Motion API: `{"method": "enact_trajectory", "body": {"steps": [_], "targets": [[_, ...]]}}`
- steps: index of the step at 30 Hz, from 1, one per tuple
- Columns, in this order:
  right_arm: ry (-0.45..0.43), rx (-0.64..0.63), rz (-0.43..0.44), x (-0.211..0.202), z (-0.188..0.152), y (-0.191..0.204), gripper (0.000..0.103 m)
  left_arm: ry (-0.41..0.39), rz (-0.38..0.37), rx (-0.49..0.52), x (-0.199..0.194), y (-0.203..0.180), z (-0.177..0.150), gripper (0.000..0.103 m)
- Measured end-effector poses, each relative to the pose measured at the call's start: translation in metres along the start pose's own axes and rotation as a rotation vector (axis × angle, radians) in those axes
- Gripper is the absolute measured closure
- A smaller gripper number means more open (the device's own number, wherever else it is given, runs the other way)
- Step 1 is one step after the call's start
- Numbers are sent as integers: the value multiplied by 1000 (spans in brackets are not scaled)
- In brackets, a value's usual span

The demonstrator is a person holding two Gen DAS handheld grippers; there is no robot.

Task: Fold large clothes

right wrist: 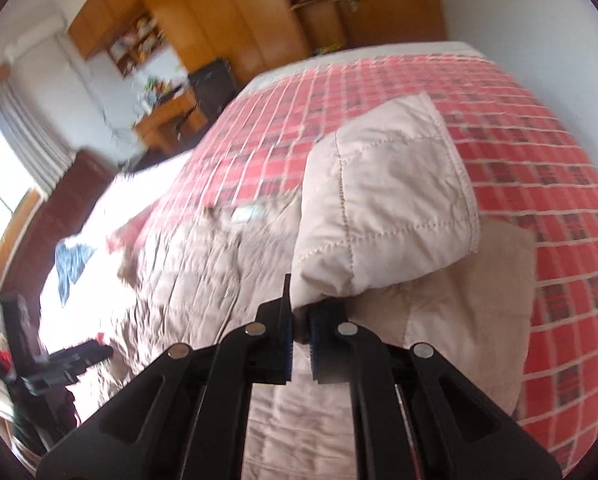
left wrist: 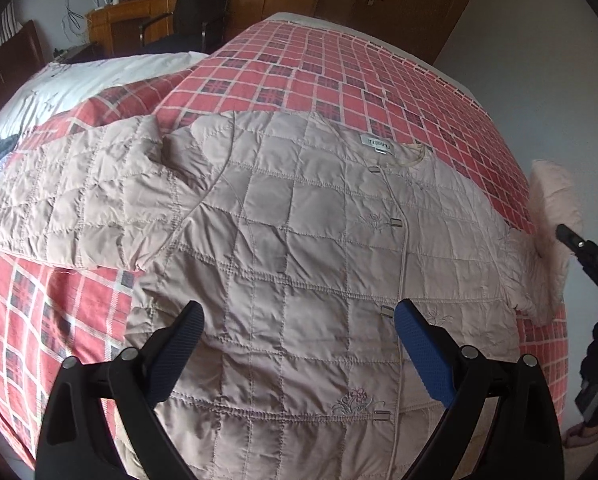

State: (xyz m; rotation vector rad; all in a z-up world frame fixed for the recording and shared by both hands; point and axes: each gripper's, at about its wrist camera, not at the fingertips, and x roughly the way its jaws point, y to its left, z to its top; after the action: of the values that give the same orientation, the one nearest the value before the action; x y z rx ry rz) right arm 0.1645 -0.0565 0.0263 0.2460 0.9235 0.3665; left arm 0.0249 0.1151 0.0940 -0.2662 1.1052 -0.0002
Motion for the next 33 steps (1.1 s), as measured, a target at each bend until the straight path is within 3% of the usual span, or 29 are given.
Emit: {"method": "enact_trajectory", "body": {"steps": [4,11,15,20,25,29,33], "targets": [[85,-25,42,38,-18,26,98,-2,-39,-9,-1,-1,7,7],[224,-63,4,105,-47,48,96,27,-87,-30,11,-1,17,7],[273,-91,5,116,-61,50,84,43,-107,-44,19,-3,21,7],[273,-151,118,93,-71,61,61,96,-205,-77,38,-9,25,7],[242,-150,147,53,-84,50,61,204,-293,-152,80,-10,22,7],[193,-110,121,15,-90,30,61,262,-254,-179,106,-10,17,7],[143,-55,73,-15,-92,6,60,243,-229,-146,110,-23,16,9]]}}
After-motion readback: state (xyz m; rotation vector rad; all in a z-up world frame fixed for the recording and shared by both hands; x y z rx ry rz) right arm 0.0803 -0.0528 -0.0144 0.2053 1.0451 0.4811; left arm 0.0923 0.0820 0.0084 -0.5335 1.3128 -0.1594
